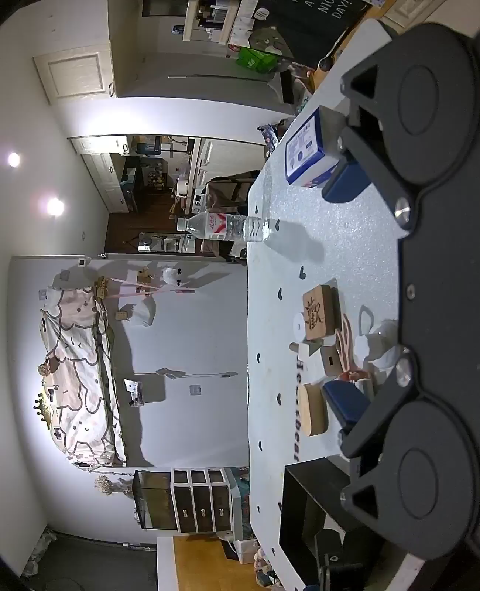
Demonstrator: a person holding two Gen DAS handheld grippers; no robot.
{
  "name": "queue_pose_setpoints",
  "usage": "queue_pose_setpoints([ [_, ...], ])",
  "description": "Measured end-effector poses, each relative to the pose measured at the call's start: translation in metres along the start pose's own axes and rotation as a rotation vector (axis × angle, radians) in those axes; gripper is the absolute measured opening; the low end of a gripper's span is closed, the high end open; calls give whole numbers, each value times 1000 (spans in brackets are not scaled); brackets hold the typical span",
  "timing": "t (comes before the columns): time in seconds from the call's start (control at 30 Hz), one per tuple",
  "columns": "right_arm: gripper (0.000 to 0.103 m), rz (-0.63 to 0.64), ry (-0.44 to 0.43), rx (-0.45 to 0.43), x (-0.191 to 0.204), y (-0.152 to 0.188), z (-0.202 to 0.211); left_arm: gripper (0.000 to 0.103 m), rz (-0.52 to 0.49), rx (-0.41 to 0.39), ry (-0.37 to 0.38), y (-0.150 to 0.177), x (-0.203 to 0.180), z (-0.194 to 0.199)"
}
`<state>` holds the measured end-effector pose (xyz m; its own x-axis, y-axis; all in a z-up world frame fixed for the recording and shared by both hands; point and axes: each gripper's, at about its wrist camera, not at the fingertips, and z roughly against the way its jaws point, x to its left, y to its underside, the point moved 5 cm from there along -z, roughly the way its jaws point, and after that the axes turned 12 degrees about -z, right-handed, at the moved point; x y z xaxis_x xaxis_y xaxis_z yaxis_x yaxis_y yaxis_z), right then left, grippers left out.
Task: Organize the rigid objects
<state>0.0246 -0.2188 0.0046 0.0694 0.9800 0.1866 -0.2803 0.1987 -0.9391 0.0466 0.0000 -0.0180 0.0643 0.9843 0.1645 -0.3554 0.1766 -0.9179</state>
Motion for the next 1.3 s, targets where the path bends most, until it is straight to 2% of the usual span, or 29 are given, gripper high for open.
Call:
queue_pose_setpoints([
  [1.3, 103, -1, 2, 14, -4, 2, -4, 103, -8, 5, -3, 0, 0, 0],
])
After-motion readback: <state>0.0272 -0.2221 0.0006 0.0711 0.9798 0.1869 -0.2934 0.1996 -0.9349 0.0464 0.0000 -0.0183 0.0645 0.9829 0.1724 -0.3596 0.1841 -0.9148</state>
